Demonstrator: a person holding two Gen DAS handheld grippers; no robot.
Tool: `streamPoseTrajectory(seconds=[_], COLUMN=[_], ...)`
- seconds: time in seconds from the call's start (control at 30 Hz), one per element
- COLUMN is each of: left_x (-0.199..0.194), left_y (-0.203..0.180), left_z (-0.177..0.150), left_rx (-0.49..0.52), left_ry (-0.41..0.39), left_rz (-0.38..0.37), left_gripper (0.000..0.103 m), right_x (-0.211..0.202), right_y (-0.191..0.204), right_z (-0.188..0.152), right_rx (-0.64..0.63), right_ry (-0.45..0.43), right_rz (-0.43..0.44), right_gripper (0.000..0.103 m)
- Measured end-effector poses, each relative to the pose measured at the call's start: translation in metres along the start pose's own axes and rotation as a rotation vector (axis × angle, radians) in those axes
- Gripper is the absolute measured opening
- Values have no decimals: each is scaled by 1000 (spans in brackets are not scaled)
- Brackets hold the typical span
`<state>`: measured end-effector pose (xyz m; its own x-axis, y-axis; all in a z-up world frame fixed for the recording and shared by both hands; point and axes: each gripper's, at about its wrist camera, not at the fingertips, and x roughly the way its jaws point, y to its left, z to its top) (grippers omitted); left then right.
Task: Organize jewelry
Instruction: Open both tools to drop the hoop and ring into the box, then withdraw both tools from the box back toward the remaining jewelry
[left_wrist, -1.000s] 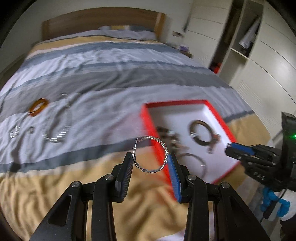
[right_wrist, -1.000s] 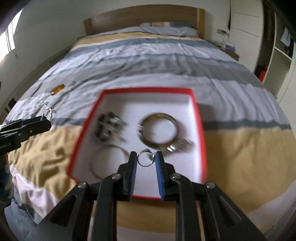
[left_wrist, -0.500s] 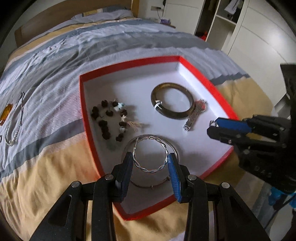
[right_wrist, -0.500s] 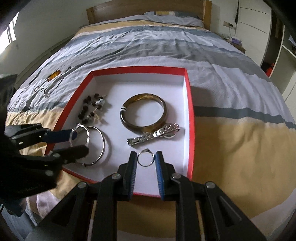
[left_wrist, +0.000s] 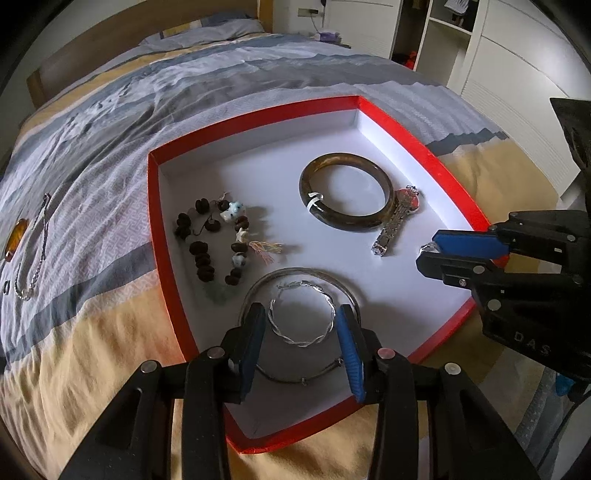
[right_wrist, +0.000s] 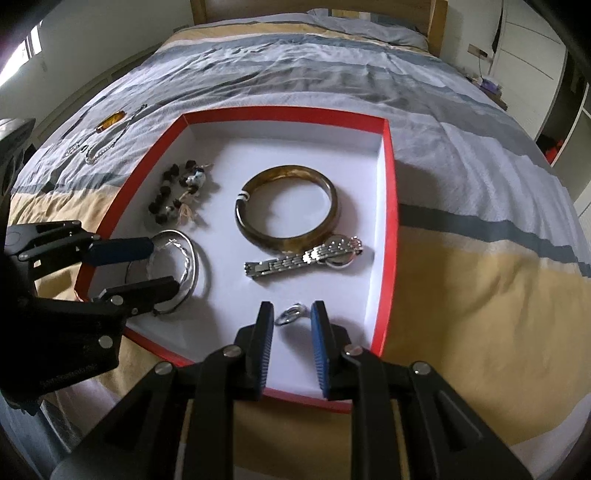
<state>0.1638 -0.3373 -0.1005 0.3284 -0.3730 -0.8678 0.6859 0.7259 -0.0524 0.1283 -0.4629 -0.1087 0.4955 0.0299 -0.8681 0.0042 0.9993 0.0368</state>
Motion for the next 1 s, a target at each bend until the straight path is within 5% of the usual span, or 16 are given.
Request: streamPoseTrajectory(seconds=[0.2,0.63,0.77,1.0], left_x=[-11,-94,-115,-161], left_y=[-1,5,13,41], left_z=[-1,-35,-56,-94], left_rx=[1,-21,-46,-148], left_ry=[-20,-185,-174,-218], left_rz=[5,46,73,161], left_gripper=[48,49,65,70], right_x=[-6,-69,-85,-113], right_y=[0,16,29,62], right_z=[0,-2,-10,-26], right_rx=[19,85,107,106], right_ry=[-7,-121,-142,-177], right_rz=[-8,-34,-29,-16], right_gripper=[24,24,24,24])
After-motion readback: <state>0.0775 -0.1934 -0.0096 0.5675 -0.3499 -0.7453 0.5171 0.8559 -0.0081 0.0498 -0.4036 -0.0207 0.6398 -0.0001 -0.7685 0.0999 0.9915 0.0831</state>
